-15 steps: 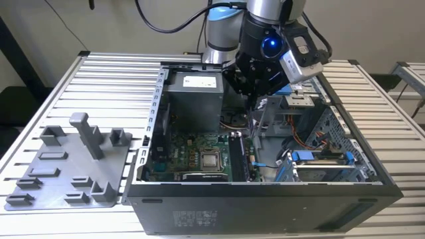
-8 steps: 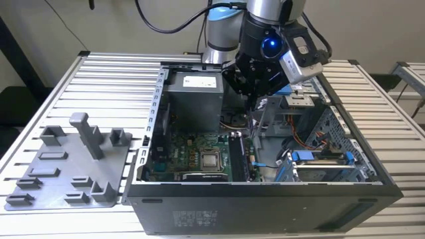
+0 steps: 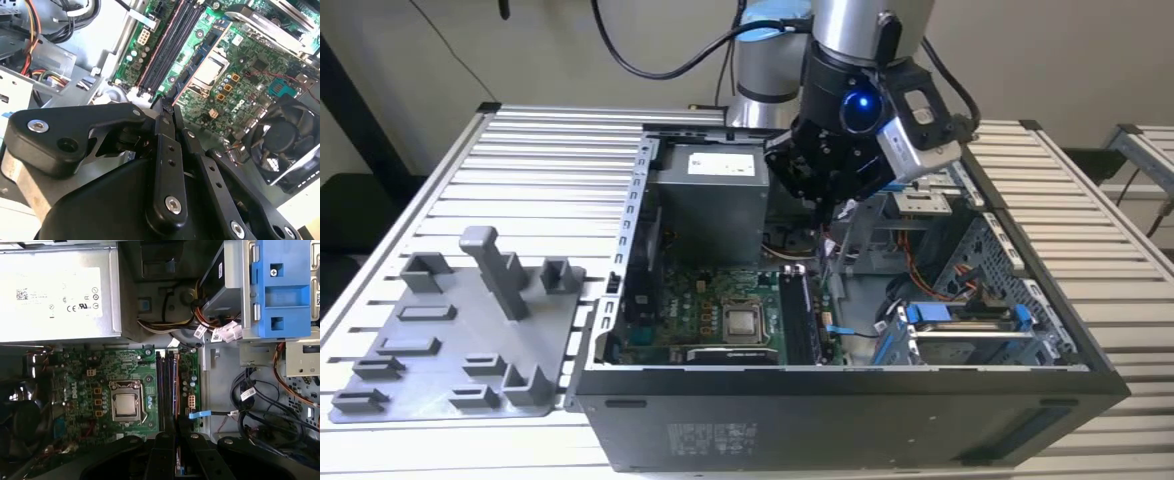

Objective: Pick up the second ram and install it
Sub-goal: 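Insert the second ram into the second slot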

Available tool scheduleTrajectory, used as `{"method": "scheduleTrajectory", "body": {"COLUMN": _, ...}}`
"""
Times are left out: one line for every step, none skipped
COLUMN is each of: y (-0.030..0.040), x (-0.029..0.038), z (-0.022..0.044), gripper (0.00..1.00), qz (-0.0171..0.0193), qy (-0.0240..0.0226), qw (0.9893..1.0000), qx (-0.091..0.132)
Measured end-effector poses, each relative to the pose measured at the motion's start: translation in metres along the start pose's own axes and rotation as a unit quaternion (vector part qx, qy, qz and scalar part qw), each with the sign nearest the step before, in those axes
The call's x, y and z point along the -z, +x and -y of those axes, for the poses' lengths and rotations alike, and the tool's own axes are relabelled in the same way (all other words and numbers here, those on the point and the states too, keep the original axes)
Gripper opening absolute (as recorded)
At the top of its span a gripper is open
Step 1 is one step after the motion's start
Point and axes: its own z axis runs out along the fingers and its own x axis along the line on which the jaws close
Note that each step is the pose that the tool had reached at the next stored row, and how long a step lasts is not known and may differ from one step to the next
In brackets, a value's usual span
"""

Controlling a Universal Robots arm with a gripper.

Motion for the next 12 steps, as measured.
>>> {"method": "scheduleTrajectory", "body": {"y": 0.0000, "x": -0.0018, "z": 0.0000, "gripper": 0.14, "qz": 0.0000, "qy": 0.0000, "qw": 1.0000, "qx": 0.000}}
{"method": "scheduleTrajectory", "body": {"y": 0.0000, "x": -0.0036, "z": 0.0000, "gripper": 0.14, "qz": 0.0000, "qy": 0.0000, "qw": 1.0000, "qx": 0.000}}
{"method": "scheduleTrajectory", "body": {"y": 0.0001, "x": -0.0055, "z": 0.0001, "gripper": 0.14, "qz": 0.0000, "qy": -0.0001, "qw": 1.0000, "qx": 0.000}}
{"method": "scheduleTrajectory", "body": {"y": 0.0001, "x": -0.0072, "z": 0.0001, "gripper": 0.14, "qz": 0.0000, "qy": 0.0000, "qw": 1.0000, "qx": 0.000}}
{"method": "scheduleTrajectory", "body": {"y": 0.0002, "x": -0.0090, "z": 0.0001, "gripper": 0.14, "qz": 0.0000, "qy": 0.0000, "qw": 1.0000, "qx": 0.000}}
{"method": "scheduleTrajectory", "body": {"y": 0.0002, "x": -0.0109, "z": 0.0001, "gripper": 0.14, "qz": -0.0001, "qy": 0.0000, "qw": 1.0000, "qx": 0.003}}
{"method": "scheduleTrajectory", "body": {"y": 0.0002, "x": -0.0126, "z": 0.0002, "gripper": 0.14, "qz": -0.0001, "qy": -0.0001, "qw": 1.0000, "qx": 0.008}}
{"method": "scheduleTrajectory", "body": {"y": 0.0003, "x": -0.0141, "z": 0.0003, "gripper": 0.14, "qz": -0.0002, "qy": -0.0002, "qw": 0.9999, "qx": 0.013}}
{"method": "scheduleTrajectory", "body": {"y": 0.0003, "x": -0.0152, "z": 0.0007, "gripper": 0.14, "qz": -0.0003, "qy": -0.0004, "qw": 0.9999, "qx": 0.017}}
{"method": "scheduleTrajectory", "body": {"y": 0.0001, "x": -0.0169, "z": 0.0016, "gripper": 0.14, "qz": -0.0003, "qy": -0.0007, "qw": 0.9998, "qx": 0.020}}
{"method": "scheduleTrajectory", "body": {"y": 0.0001, "x": -0.0188, "z": 0.0029, "gripper": 0.14, "qz": -0.0004, "qy": -0.0008, "qw": 0.9998, "qx": 0.022}}
{"method": "scheduleTrajectory", "body": {"y": 0.0001, "x": -0.0207, "z": 0.0035, "gripper": 0.14, "qz": -0.0004, "qy": -0.0010, "qw": 0.9997, "qx": 0.023}}
